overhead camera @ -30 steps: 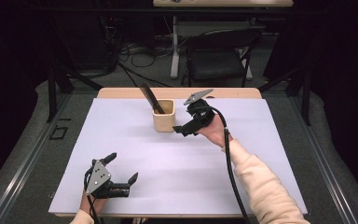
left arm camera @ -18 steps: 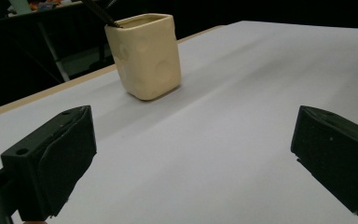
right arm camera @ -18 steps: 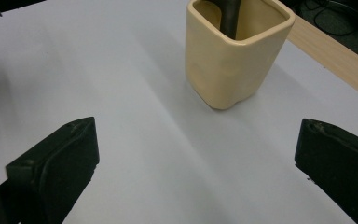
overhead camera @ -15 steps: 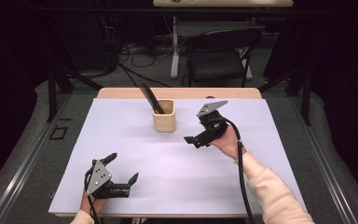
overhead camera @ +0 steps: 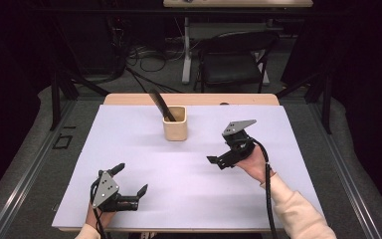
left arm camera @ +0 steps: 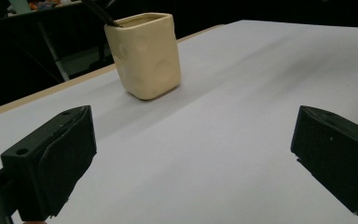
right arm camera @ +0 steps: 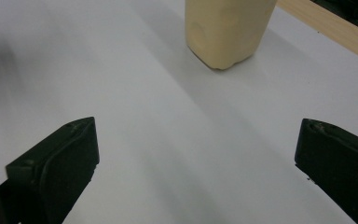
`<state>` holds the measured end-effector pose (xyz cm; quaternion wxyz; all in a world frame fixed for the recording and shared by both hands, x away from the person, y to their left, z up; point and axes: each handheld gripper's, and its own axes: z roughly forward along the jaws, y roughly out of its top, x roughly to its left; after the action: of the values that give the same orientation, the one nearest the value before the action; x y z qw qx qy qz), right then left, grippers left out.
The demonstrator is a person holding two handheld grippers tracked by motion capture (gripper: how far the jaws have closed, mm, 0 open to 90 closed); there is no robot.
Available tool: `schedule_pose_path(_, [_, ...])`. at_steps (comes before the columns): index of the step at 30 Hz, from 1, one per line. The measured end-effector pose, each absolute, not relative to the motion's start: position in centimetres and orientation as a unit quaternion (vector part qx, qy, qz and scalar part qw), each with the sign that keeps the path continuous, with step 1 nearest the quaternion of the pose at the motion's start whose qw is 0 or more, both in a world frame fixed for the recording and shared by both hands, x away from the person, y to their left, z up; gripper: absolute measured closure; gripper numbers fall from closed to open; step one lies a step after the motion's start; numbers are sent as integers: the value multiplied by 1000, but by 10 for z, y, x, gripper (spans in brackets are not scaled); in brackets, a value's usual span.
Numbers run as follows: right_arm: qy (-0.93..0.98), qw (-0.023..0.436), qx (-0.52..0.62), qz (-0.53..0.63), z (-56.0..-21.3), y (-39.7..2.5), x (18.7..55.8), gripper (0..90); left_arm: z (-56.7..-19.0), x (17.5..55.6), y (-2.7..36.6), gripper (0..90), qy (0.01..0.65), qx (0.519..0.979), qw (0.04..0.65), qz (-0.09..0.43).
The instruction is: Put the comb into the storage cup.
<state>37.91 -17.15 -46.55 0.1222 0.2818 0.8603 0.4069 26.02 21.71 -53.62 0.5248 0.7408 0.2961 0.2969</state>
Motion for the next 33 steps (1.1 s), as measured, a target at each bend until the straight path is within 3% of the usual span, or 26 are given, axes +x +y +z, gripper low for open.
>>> schedule_pose_path(33, [855,150,286,407,-484,-210,329,0,-536,260,217,2,296,741,525,296])
